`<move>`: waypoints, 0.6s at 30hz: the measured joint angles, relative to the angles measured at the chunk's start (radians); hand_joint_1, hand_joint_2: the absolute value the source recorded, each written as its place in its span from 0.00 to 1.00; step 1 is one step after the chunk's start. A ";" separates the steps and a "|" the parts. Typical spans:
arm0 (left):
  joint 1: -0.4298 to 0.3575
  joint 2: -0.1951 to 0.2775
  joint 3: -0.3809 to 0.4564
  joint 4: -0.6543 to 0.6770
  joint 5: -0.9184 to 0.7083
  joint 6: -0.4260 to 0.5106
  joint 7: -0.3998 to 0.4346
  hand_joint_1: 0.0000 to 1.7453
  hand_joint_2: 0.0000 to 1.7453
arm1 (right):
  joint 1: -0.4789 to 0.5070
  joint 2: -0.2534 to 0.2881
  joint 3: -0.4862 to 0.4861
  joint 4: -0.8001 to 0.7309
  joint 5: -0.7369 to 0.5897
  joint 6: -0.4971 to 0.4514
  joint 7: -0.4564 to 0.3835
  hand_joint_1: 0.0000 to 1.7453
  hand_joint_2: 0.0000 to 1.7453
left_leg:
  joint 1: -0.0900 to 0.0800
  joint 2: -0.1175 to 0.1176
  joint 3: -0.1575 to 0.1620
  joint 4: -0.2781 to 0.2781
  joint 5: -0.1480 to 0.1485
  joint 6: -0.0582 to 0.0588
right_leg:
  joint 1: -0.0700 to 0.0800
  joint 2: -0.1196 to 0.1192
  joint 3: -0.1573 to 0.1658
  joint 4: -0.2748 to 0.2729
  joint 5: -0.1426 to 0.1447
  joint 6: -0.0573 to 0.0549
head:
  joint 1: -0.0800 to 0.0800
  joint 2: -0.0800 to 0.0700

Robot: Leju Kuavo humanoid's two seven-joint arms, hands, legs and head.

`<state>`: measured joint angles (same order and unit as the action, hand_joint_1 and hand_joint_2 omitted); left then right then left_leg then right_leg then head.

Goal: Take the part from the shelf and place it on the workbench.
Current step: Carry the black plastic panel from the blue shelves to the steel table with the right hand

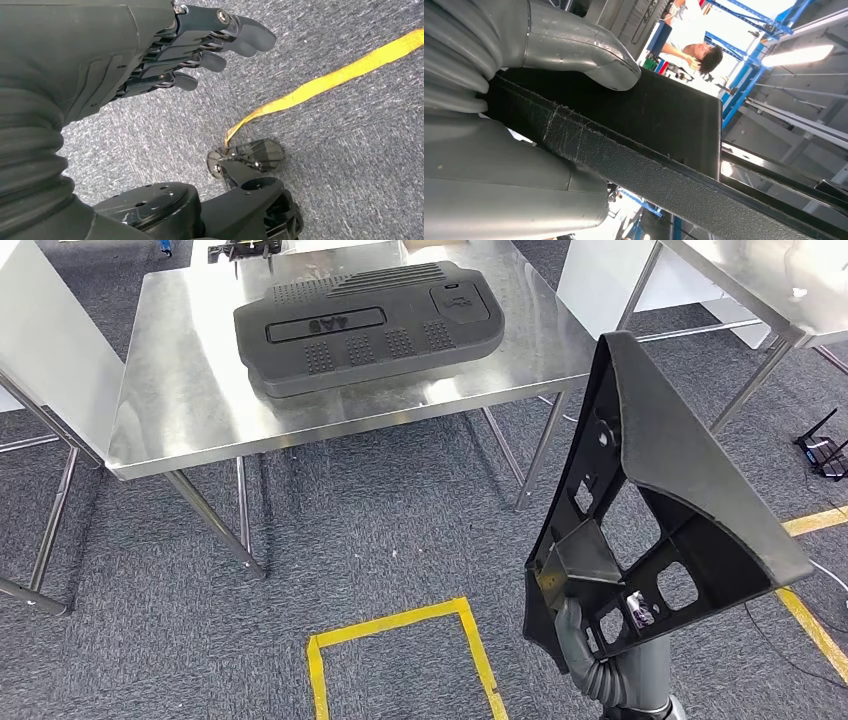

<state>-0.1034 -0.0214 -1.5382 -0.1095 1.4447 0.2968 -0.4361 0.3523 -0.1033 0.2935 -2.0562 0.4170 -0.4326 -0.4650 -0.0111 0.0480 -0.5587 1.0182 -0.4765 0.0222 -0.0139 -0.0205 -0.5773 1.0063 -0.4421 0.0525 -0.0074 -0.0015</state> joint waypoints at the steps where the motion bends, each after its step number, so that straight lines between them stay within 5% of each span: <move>1: 0.000 0.000 0.000 0.000 0.000 0.000 0.000 0.00 1.00 | 0.000 0.000 0.001 0.000 0.000 0.000 0.000 1.00 1.00 | 0.000 0.000 0.000 0.000 0.000 0.000 | 0.000 0.000 0.000 0.000 0.000 0.000 | 0.000 0.000; 18: 0.000 0.001 -0.004 0.000 0.003 0.000 0.013 0.00 1.00 | -0.001 -0.002 0.009 0.001 0.006 0.000 0.001 1.00 1.00 | -0.007 -0.001 -0.001 0.006 -0.006 0.009 | -0.007 0.000 0.002 -0.001 0.002 0.003 | 0.000 0.000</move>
<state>-0.1033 -0.0203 -1.5419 -0.1095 1.4477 0.2971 -0.4228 0.3516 -0.1053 0.3029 -2.0550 0.4225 -0.4326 -0.4644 -0.0180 0.0469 -0.5601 1.0238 -0.4820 0.0310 -0.0213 -0.0205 -0.5757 1.0049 -0.4405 0.0557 -0.0076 -0.0015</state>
